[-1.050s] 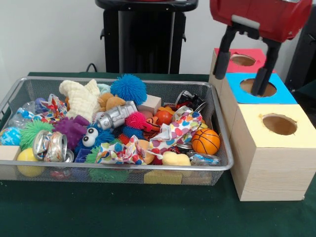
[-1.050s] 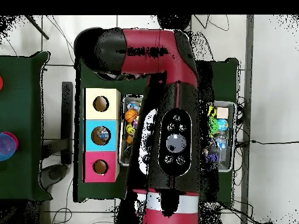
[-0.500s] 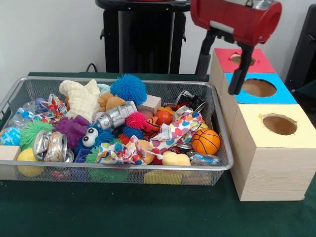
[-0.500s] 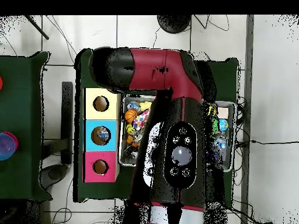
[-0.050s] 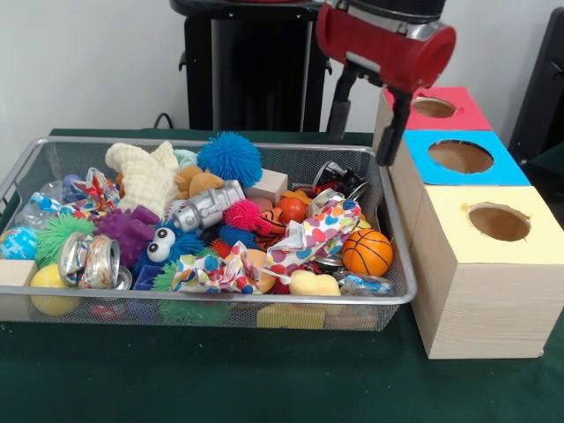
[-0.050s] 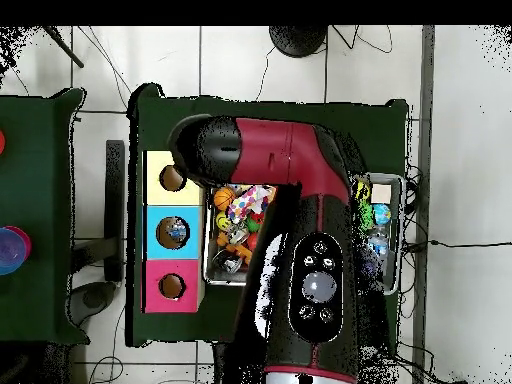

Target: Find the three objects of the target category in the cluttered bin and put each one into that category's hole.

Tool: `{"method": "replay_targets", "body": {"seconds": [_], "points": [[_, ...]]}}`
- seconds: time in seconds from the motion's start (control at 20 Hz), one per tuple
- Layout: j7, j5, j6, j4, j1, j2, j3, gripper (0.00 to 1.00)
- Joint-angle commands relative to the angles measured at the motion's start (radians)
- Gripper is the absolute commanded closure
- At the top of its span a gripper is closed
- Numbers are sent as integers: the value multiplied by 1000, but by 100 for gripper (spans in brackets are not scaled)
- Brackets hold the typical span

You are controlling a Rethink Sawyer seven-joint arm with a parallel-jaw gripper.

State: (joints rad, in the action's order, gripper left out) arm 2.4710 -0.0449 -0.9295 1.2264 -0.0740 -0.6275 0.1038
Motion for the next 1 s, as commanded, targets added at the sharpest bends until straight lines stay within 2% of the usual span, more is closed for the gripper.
{"method": "replay_targets", "body": {"seconds": [0.05, 0.4, 0.6, 0.75, 1.0], "points": [[71, 61, 103, 275, -40, -4, -69, 0], [134, 126, 207, 317, -18, 45, -91, 0], [166, 137, 251, 297, 18, 93, -79, 0], [203, 137, 321, 290, 55, 131, -57, 0], [227, 167, 435, 301, 77, 195, -57, 0]]}}
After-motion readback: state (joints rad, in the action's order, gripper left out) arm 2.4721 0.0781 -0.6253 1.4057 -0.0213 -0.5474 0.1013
